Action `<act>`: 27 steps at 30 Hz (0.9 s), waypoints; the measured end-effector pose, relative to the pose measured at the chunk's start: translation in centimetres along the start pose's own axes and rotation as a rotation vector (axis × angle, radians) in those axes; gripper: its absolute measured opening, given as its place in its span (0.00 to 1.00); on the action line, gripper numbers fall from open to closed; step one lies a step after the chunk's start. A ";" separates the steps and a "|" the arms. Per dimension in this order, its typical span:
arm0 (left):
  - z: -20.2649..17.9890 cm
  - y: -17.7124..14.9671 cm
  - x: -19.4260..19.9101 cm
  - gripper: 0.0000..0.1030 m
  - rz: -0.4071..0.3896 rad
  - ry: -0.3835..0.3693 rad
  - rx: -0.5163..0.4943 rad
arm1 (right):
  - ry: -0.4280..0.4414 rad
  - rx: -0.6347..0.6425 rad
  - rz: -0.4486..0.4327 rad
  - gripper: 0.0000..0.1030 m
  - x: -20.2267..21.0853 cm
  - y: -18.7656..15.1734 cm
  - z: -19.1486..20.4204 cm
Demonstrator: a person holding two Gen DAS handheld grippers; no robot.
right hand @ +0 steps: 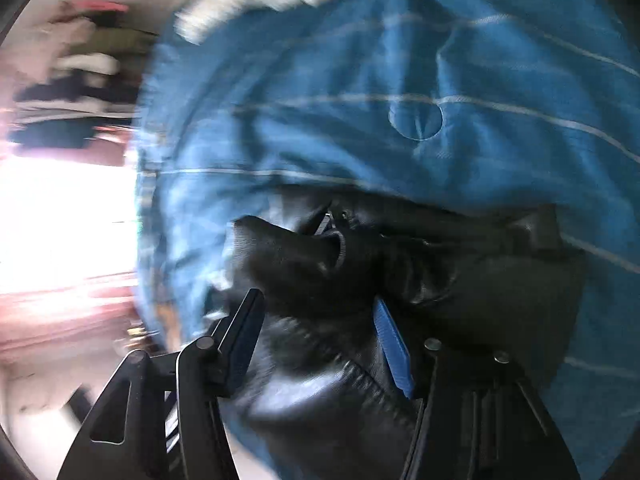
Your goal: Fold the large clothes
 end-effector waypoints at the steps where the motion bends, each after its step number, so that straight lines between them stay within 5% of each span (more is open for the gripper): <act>1: 0.1 0.0 -0.2 1.00 0.002 -0.001 -0.002 | -0.049 0.029 0.003 0.57 -0.5 0.2 0.2; 5: 1.4 -0.4 -0.8 1.00 0.038 -0.001 -0.020 | -0.147 -0.033 0.069 0.62 -0.7 0.6 0.8; 10: 3.2 0.0 -0.7 1.00 0.070 -0.018 -0.031 | -0.096 -0.022 0.020 0.61 2.8 0.7 4.9; 16: 4.0 2.5 -2.6 1.00 0.055 -0.020 -0.082 | -0.180 -0.090 -0.011 0.61 -2.5 1.0 2.3; 20: 3.8 3.5 -3.5 1.00 0.071 -0.032 -0.097 | -0.254 -0.078 0.033 0.71 -3.0 1.8 3.4; 23: 3.9 4.3 -2.2 1.00 0.064 -0.050 -0.094 | -0.185 -0.064 0.057 0.71 -0.8 1.2 4.1; 27: 5.6 3.9 0.2 1.00 0.087 -0.098 0.000 | 0.036 -0.101 -0.052 0.71 5.8 -1.8 2.9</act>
Point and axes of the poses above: each gripper's, at about its wrist camera, not at the fingertips, and x roughly against the way its jaws point, z to its left, y to its top, the point moved 8 cm from there along -x, roughly the way its jaws point, and after that the axes turned 11 degrees about x, right-handed, at the moved point
